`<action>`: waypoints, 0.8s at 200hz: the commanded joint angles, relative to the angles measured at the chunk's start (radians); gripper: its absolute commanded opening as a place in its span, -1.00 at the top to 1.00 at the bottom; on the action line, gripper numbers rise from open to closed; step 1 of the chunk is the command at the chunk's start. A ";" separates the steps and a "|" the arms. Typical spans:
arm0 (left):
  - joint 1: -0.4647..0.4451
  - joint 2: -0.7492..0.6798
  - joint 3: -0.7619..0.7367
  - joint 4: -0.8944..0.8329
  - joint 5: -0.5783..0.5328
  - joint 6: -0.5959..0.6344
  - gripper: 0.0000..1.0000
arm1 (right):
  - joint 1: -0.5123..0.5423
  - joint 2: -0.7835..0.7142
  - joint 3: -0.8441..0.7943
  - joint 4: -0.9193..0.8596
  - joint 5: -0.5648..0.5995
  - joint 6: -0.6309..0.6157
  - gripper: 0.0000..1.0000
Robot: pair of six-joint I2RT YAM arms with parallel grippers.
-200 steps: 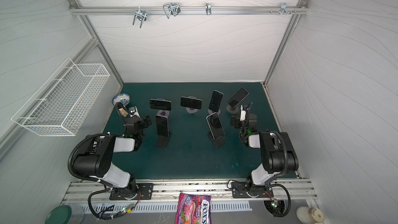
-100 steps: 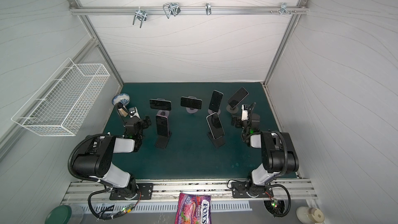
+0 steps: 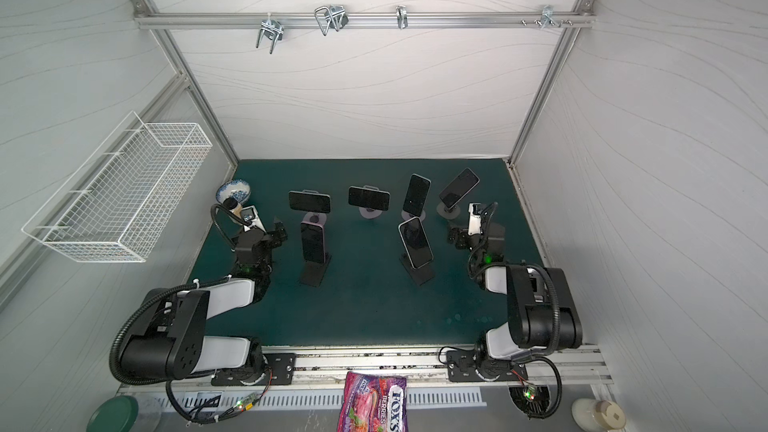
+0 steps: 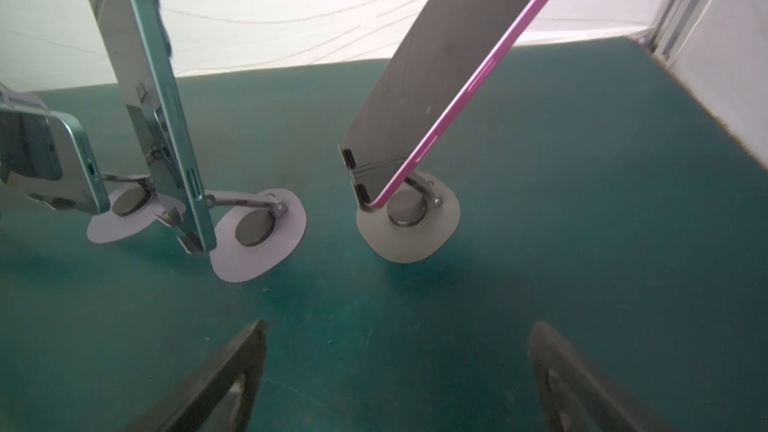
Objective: Remove the phone from the phone stand
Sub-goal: 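Raise both arms and reach forward toward the phones on black stands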
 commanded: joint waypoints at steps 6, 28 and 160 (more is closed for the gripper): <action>-0.007 -0.103 0.010 -0.061 -0.058 -0.011 -0.92 | -0.004 -0.123 0.034 -0.195 0.090 0.011 -0.98; -0.006 -0.198 0.005 -0.127 -0.076 -0.041 -0.93 | -0.004 -0.212 0.023 -0.265 0.133 0.021 -0.98; -0.032 -0.606 0.334 -0.973 0.199 -0.201 -0.79 | 0.012 -0.510 0.153 -0.746 -0.055 0.114 -0.99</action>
